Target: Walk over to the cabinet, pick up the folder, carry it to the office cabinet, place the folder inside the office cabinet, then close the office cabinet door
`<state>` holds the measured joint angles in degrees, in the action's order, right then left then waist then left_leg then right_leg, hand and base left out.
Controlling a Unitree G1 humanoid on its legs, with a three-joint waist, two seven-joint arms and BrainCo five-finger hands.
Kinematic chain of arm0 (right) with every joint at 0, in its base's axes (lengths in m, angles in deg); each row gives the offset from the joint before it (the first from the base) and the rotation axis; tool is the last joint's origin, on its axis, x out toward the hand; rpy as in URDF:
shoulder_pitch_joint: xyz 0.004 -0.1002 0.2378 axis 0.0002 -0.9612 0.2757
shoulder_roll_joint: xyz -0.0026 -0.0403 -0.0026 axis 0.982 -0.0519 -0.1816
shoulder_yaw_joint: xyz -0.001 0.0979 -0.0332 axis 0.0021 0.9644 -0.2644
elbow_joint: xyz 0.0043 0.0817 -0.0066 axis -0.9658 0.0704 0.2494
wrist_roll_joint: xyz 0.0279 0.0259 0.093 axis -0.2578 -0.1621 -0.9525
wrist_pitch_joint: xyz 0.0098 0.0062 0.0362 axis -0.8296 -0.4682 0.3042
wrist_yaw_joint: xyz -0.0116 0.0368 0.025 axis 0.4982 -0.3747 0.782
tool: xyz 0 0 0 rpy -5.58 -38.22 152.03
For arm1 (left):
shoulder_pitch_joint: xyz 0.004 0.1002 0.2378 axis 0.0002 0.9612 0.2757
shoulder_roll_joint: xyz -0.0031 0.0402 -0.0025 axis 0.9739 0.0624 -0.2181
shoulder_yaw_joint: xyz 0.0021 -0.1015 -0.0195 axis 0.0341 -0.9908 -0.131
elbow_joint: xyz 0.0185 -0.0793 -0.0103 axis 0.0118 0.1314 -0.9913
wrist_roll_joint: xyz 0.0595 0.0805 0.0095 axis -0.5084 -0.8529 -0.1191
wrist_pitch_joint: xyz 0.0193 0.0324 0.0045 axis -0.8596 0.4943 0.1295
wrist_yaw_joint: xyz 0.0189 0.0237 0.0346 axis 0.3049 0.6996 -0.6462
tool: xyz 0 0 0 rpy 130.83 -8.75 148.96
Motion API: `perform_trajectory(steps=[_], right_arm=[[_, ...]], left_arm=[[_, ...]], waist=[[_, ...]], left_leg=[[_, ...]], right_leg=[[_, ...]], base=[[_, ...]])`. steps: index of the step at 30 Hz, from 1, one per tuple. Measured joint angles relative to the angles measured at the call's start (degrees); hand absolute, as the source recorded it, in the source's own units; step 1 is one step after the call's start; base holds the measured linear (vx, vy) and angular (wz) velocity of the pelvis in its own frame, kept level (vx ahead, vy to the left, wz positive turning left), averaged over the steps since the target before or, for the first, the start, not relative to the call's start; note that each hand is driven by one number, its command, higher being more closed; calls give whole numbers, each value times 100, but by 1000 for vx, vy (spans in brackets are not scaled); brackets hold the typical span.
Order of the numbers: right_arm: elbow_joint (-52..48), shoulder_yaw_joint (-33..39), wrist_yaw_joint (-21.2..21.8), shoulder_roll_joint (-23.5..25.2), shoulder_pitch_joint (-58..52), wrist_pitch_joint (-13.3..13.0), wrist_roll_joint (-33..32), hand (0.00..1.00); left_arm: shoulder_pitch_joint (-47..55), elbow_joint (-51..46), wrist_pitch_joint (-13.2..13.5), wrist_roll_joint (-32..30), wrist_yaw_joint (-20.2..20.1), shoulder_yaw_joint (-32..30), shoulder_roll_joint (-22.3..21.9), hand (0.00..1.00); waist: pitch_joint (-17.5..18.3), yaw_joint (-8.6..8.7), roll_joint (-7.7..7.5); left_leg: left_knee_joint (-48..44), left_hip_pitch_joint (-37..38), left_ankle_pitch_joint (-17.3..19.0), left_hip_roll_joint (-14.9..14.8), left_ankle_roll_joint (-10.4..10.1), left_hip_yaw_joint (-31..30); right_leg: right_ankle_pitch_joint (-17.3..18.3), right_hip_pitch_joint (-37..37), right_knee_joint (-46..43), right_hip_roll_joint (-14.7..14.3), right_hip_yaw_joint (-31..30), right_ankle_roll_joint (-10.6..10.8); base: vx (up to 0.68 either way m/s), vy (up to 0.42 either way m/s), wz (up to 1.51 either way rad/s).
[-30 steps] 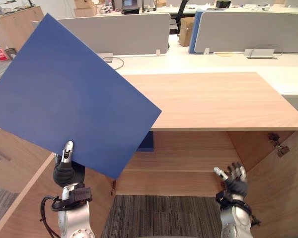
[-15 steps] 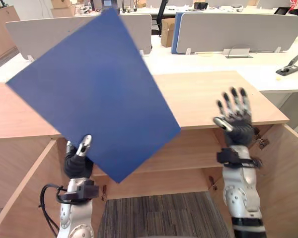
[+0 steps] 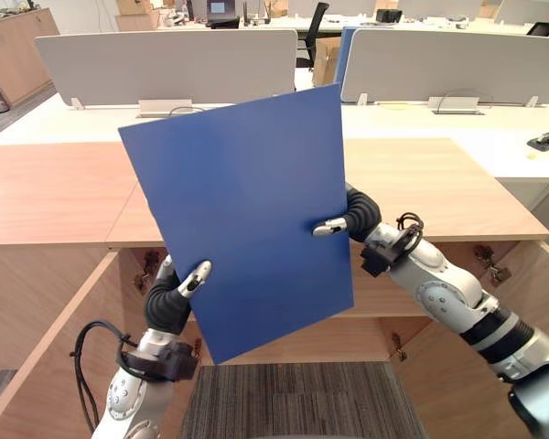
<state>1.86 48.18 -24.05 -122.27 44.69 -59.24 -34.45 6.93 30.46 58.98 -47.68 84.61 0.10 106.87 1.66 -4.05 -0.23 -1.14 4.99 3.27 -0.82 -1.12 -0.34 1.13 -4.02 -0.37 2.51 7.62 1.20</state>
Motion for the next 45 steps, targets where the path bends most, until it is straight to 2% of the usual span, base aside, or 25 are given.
perform_trajectory(steps=[1,8,9,11,13,15,17,20,22,23,25,27,29,30,34,37,38,40,42,45], right_arm=[[0,-85,5,-105,91,42,-56,100],[-119,-1057,184,-1189,976,246,-168,100],[-145,-1128,283,-1324,1033,288,-162,100],[-152,-1128,391,-1430,1033,328,-83,100],[-277,-1101,495,-1583,1033,344,168,100],[-538,-1068,603,-1762,1025,373,675,100],[-716,-871,718,-1762,847,381,1087,100],[-1108,-312,761,-1624,274,372,1872,100],[-1273,178,699,-1121,-77,354,2658,100],[-1271,314,681,-923,-162,347,2848,100],[-1277,677,559,-234,-331,247,3414,100],[-1319,956,465,336,-397,120,3766,100],[-1454,1135,342,673,-486,4,4196,100],[-1534,1178,257,886,-585,-119,4622,100],[-1602,1129,176,1400,-1370,-338,5809,100],[-1560,818,153,1410,-1856,-417,6423,100],[-1416,507,137,1383,-2078,-552,6764,100],[-953,-117,136,1282,-2338,-761,7267,100],[-120,-930,248,1086,-2475,-897,8101,100],[873,-959,327,1080,-2383,-942,8458,100]], left_arm=[[29,24,33,-3,20,86,70,100],[203,300,74,-261,30,577,534,100],[242,312,73,-354,29,629,569,0],[268,362,55,-542,21,766,658,0],[280,470,-71,-821,-35,920,807,0],[285,687,-278,-1086,-307,1190,954,0],[284,847,-378,-1102,-548,1342,996,0],[258,1271,-514,-656,-1052,1488,882,0],[62,1938,-660,-62,-1276,1512,552,0],[-34,2195,-733,124,-1333,1508,431,0],[-319,3162,-985,657,-1379,1376,-79,0],[-430,3959,-1117,715,-1355,1168,-530,0],[-440,4554,-1174,644,-1359,1108,-726,0],[-473,5092,-1236,504,-1358,1001,-862,0],[-485,6528,-1347,-464,-1138,487,-1154,0],[-486,7149,-1329,-931,-1035,164,-1267,0],[-507,7424,-1276,-1014,-970,-117,-1306,0],[-599,7838,-1231,-1132,-858,-443,-1338,0],[-719,8335,-1156,-1348,-728,-730,-1262,0],[-681,8835,-1200,-1966,-546,-858,-1159,0]], waist=[[8,0,-4],[116,-18,-5],[141,-23,-7],[177,-28,-1],[186,-32,1],[195,-23,4],[196,-8,5],[203,-3,15],[213,-9,32],[214,-13,34],[214,17,35],[214,74,35],[213,111,34],[212,112,35],[191,110,17],[167,120,11],[141,131,5],[107,127,15],[36,131,5],[-71,144,5]], left_leg=[[0,1,-1,0,-1,0],[9,2,-12,-4,-18,0],[14,2,-13,-5,-19,0],[22,2,-14,-5,-20,1],[30,3,-17,-7,-25,2],[35,6,-17,-11,-26,6],[38,5,-17,-13,-26,14],[68,8,-23,-15,-29,44],[90,7,-31,-25,-30,103],[91,9,-31,-30,-30,116],[95,9,-31,-41,-30,151],[100,6,-30,-43,-30,157],[103,-5,-24,-47,-25,169],[106,-12,-21,-48,-22,182],[99,-20,-7,-48,-8,239],[79,-11,17,-46,9,269],[50,-7,42,-51,17,282],[-24,-12,88,-52,17,296],[-49,-10,106,-50,7,298],[-126,-122,122,-49,1,302]], right_leg=[[0,-1,0,0,0,0],[0,-1,-2,-4,0,-1],[0,0,0,-6,0,-1],[0,1,1,-7,0,-2],[0,4,1,-10,-1,-2],[1,10,3,-14,-3,-2],[0,19,2,-15,-9,-2],[0,46,-2,-22,-32,-2],[-9,85,-10,-33,-85,-15],[-10,89,-14,-36,-98,-18],[-18,110,-16,-48,-139,-29],[-18,120,-13,-51,-146,-29],[-17,135,-4,-52,-156,-29],[-17,152,-2,-53,-166,-30],[-18,178,-3,-53,-206,-30],[-19,179,-6,-54,-256,-31],[-20,176,-11,-61,-283,-33],[-21,173,-10,-60,-305,-35],[-24,174,-12,-61,-312,-31],[-57,231,-16,-57,-311,-22]], base=[[0,0,0],[0,0,0],[0,0,0],[0,0,0],[0,0,0],[0,0,0],[0,0,0],[0,0,-4],[0,0,-13],[-5,5,-12],[-11,10,-10],[-3,5,-2],[8,9,-2],[16,19,-5],[13,17,-5],[-1,22,-8],[-20,22,-12],[-31,19,-8],[-16,8,-1],[0,0,0]])
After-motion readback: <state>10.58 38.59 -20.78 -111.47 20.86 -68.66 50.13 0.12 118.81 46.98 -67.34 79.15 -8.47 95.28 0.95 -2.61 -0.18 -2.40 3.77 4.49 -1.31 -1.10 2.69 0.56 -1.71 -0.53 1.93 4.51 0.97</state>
